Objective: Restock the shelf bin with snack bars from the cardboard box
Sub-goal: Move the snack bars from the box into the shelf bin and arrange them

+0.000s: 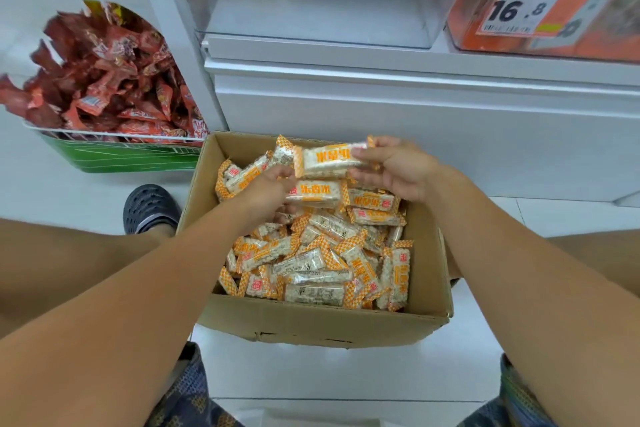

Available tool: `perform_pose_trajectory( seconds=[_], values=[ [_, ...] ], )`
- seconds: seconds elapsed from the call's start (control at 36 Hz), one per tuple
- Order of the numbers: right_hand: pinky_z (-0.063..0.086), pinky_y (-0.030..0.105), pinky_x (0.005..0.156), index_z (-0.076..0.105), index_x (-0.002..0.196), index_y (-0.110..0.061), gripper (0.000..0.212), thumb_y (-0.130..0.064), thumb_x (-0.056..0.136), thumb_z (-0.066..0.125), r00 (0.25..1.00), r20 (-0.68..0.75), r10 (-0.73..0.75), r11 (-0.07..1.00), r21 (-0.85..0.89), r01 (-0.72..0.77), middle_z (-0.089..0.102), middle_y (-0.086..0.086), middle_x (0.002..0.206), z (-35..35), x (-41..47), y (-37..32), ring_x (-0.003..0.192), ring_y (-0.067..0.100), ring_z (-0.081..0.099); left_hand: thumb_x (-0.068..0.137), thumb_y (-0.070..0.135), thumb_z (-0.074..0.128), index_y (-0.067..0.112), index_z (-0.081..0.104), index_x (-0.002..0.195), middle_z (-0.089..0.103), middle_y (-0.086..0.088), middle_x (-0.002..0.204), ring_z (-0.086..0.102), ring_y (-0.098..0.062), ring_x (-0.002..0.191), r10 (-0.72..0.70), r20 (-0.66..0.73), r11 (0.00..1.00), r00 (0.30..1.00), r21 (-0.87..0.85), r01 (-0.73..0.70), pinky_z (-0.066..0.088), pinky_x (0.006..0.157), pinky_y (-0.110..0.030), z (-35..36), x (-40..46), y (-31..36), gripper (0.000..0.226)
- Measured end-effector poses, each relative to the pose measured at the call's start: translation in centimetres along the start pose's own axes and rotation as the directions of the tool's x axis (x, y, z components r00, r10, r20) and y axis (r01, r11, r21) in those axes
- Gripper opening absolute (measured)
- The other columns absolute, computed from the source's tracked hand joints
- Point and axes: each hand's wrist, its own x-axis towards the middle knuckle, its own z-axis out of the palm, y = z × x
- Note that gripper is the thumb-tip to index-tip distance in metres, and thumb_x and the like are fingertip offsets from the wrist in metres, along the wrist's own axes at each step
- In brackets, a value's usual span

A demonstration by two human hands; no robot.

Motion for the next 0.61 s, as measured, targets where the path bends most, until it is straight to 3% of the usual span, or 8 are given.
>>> perform_pose_trajectory(
  seconds=[0.08,0.17,0.25,0.31,0.42,0.5,0.56,0.61],
  values=[
    [0.061,0.027,0.066,0.058,0.094,-0.006,0.015,0.002,0.087,0.070,0.995,-0.075,0.069,0.997,-0.018,-0.070,0.063,0.019,0.115,-0.4,0.2,2.1,0.082,0.024,0.073,0.106,0.026,0.041,0.024,0.058,0.109,0.056,-0.015,0.120,0.055,-0.016,0.061,-0.034,-0.043,0.994,0.999,-0.104,0.029,0.043,0.042,-0.024,-0.4,0.1,-0.1,0.017],
    [0.060,0.027,0.063,0.057,0.091,-0.012,0.018,-0.006,0.086,0.073,0.995,-0.072,0.068,0.992,-0.100,-0.075,0.065,0.014,0.100,-0.1,0.1,3.6,0.074,0.023,0.066,0.107,0.023,0.035,0.021,0.058,0.107,0.048,-0.018,0.137,0.053,-0.017,0.060,-0.070,-0.093,0.980,0.993,-0.191,0.051,0.043,0.042,-0.024,-0.5,0.3,-0.1,0.023],
    [0.059,0.024,0.064,0.061,0.093,-0.012,0.015,-0.007,0.085,0.073,0.997,0.011,0.081,0.996,0.033,-0.081,0.064,0.007,0.085,0.4,-0.3,3.8,0.070,0.019,0.065,0.108,0.025,0.033,0.018,0.055,0.114,0.041,-0.012,0.142,0.052,-0.017,0.062,-0.074,-0.112,0.972,0.991,-0.229,0.047,0.044,0.042,-0.023,-0.3,0.3,0.0,0.024],
    [0.059,0.026,0.068,0.065,0.092,-0.012,0.016,-0.010,0.079,0.075,0.998,0.016,0.065,0.996,0.062,-0.066,0.066,0.007,0.086,0.5,-0.2,3.7,0.071,0.017,0.064,0.108,0.026,0.033,0.019,0.053,0.120,0.041,-0.008,0.140,0.052,-0.017,0.062,-0.080,-0.115,0.967,0.990,-0.251,0.049,0.043,0.041,-0.022,-0.2,0.5,0.1,0.024],
    [0.057,0.041,0.087,0.068,0.090,-0.011,0.013,-0.007,0.082,0.077,0.999,-0.039,0.018,0.989,-0.144,-0.023,0.068,0.006,0.092,0.8,0.1,3.4,0.078,0.015,0.060,0.107,0.037,0.035,0.022,0.041,0.145,0.050,-0.012,0.123,0.051,-0.018,0.059,-0.089,-0.128,0.945,0.988,-0.323,0.043,0.041,0.041,-0.025,0.2,0.7,0.5,0.042],
    [0.054,0.029,0.071,0.067,0.092,-0.012,0.015,-0.005,0.082,0.077,1.000,0.014,0.009,0.982,-0.187,-0.006,0.065,0.004,0.084,0.9,0.1,3.2,0.070,0.012,0.060,0.102,0.058,0.031,0.015,0.052,0.126,0.055,-0.011,0.097,0.049,-0.018,0.052,-0.105,-0.185,0.928,0.977,-0.371,0.030,0.040,0.042,-0.026,0.5,0.3,1.4,0.054],
    [0.053,0.024,0.064,0.068,0.091,-0.012,0.017,-0.003,0.081,0.078,1.000,0.006,-0.009,0.973,-0.229,0.010,0.064,0.005,0.086,1.0,0.2,3.2,0.068,0.011,0.061,0.094,0.072,0.030,0.022,0.050,0.125,0.055,-0.009,0.101,0.047,-0.017,0.051,-0.100,-0.168,0.917,0.981,-0.399,0.025,0.041,0.046,-0.027,0.5,0.1,1.8,0.062],
    [0.052,0.022,0.060,0.069,0.090,-0.012,0.018,-0.001,0.080,0.079,1.000,-0.001,-0.026,0.961,-0.274,0.025,0.065,0.006,0.088,1.1,0.1,3.2,0.067,0.010,0.062,0.093,0.070,0.041,0.028,0.046,0.125,0.052,-0.002,0.102,0.045,-0.015,0.053,-0.047,-0.124,0.945,0.991,-0.327,0.004,0.040,0.049,-0.028,0.6,-0.3,2.1,0.053]
  ],
)
